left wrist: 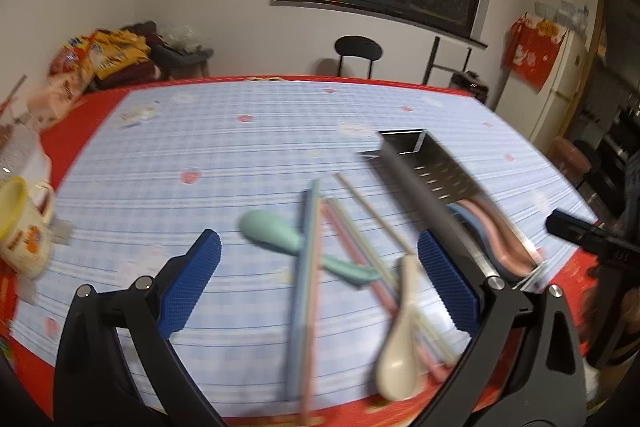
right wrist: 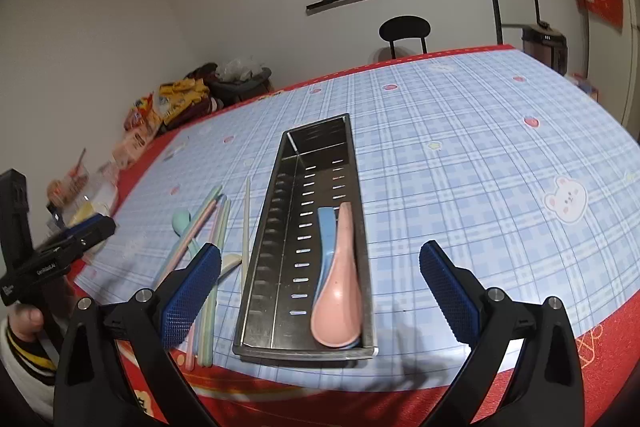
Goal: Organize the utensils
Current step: 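Withdraw both tools from the basket back toward the loose utensils, then close right tool on the beige spoon handle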
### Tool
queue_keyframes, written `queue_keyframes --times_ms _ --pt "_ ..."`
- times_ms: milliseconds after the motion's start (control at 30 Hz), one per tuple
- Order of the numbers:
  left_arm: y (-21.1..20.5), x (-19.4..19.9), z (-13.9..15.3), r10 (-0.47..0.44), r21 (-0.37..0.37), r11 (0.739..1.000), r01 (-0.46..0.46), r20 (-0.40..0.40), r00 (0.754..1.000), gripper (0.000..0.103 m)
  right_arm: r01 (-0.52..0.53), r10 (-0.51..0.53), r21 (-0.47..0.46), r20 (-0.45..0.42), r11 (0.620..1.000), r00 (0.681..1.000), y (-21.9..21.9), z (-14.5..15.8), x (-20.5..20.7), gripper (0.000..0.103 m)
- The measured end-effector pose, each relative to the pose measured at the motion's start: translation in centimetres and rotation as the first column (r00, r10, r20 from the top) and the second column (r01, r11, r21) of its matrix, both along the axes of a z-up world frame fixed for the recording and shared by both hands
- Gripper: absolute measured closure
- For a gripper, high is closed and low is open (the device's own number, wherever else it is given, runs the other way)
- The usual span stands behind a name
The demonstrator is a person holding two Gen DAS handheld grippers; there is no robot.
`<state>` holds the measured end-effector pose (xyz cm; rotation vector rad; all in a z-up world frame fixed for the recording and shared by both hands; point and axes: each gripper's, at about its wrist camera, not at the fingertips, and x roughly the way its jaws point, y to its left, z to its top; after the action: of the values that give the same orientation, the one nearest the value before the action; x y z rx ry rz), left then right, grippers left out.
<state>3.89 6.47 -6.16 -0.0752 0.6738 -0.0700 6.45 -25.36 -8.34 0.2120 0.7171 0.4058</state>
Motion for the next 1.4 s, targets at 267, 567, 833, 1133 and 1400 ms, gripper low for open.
queue_keyframes --times_ms 267,567,833,1133,1400 --pt "2.6 -1.1 -2.0 -0.047 0.051 0.998 0.047 0.007 0.999 0.006 -0.099 0.099 -0.041 -0.01 0.994 0.995 4.7 -0.2 -1.0 0.006" --pt "4.6 -1.4 -4.2 -0.068 0.006 0.998 0.068 -0.004 0.998 0.006 -0.258 0.254 -0.093 -0.052 0.962 0.966 11.7 -0.9 -2.4 0.023" --pt "5.4 -1.4 -5.3 -0.087 -0.045 0.995 0.086 -0.011 0.996 0.007 -0.306 0.291 -0.117 -0.128 0.945 0.948 14.3 -2.5 -2.5 0.041" --pt "5.4 -1.9 -5.5 -0.1 -0.059 0.993 0.1 0.005 0.995 0.007 -0.313 0.29 -0.159 -0.152 0.936 0.945 15.8 -3.8 -2.2 0.042" --pt "5.7 -2.0 -5.7 -0.083 -0.071 0.994 0.082 -0.001 0.997 0.012 -0.326 0.295 -0.179 -0.18 0.928 0.938 16.8 -4.6 -1.7 0.049"
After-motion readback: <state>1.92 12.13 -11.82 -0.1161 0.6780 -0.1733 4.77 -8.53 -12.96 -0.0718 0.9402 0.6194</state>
